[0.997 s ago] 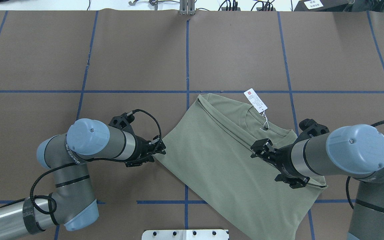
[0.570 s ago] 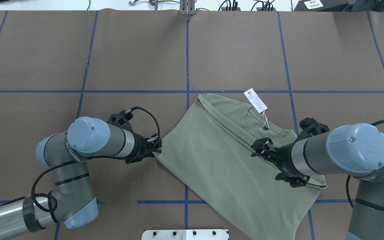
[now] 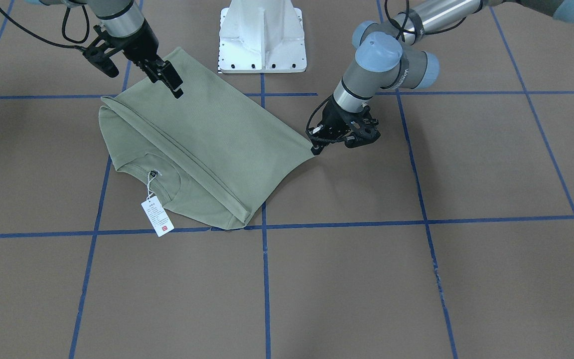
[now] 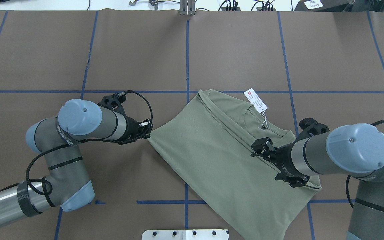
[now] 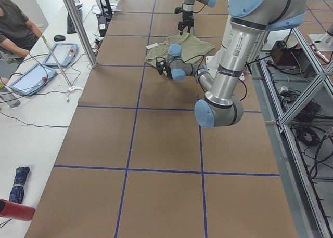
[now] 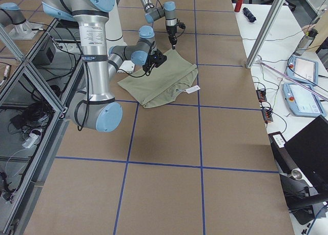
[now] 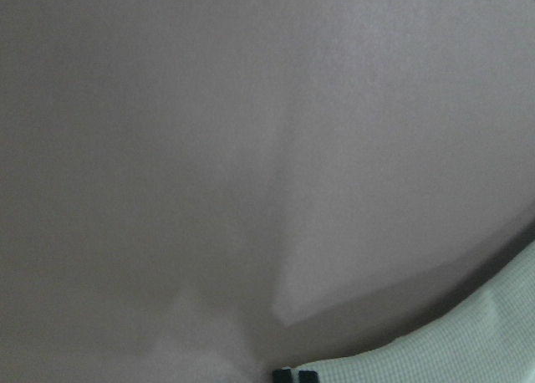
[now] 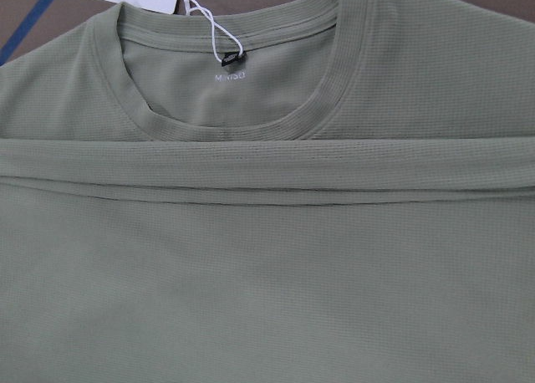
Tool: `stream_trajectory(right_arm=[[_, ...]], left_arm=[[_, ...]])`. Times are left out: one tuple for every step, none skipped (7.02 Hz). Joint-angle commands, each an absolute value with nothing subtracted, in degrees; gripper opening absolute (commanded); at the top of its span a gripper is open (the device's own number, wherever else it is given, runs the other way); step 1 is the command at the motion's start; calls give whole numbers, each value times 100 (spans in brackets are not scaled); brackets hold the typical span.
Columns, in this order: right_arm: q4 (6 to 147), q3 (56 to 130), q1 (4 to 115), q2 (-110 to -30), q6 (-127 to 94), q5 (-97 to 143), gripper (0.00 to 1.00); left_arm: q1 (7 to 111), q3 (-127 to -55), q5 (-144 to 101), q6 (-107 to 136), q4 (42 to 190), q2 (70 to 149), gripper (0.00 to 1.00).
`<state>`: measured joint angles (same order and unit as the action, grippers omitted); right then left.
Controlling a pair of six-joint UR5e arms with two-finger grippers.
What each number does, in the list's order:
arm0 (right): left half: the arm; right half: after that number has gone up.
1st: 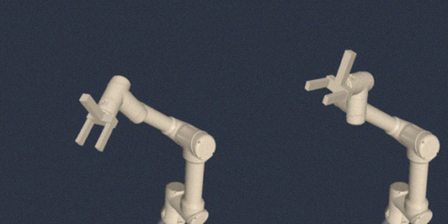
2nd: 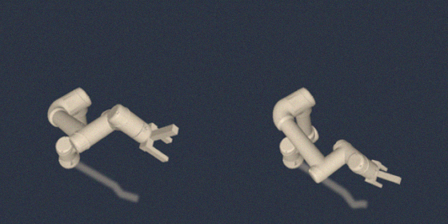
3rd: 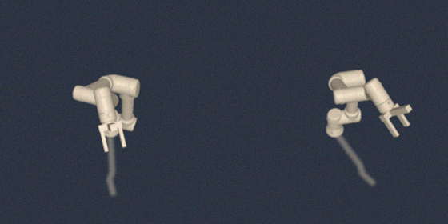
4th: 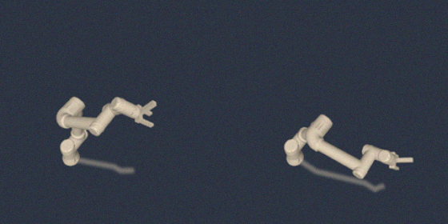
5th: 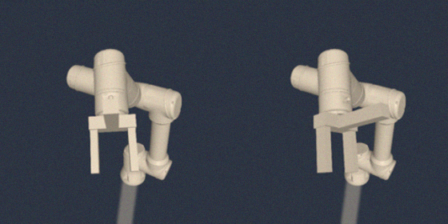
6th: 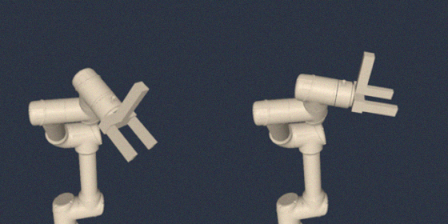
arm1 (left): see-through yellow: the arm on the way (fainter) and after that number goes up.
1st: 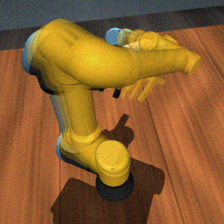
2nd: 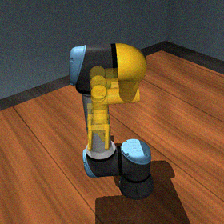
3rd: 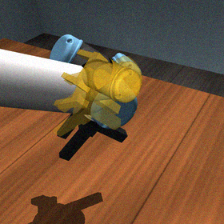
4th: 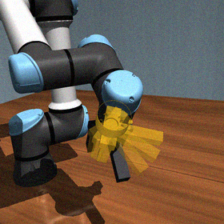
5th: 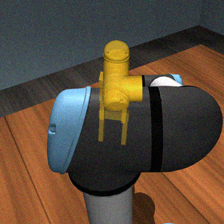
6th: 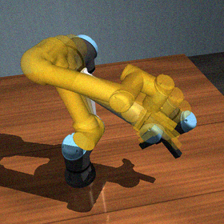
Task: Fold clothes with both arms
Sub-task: 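Grasp the shirt edge nearest the left gripper while right holds the collar side, then pull the shirt edge away from the robot with the left gripper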
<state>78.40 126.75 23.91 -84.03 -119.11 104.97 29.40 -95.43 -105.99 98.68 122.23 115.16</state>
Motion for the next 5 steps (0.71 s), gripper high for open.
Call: stream_trajectory(right_arm=[[7840,12674,2399,-8411,-11918,10494,100],[7840,12700,2399,-8402,-11918,10494,100],[7840,12700,2382,-8385,-11918,10477,100],[7840,12700,2417,-8385,-11909,10433,100],[7840,12691,2513,-8298,-11900,10415,100]], left_arm=[[3538,-9257,-10608,9102,12217,11618,0],[4038,-8785,-10608,8792,12260,11932,0],[4461,-8015,-10608,8450,12322,12423,0],[4682,-7119,-10547,8412,12592,13045,0],[4754,-6319,-10016,8550,13291,13426,0]])
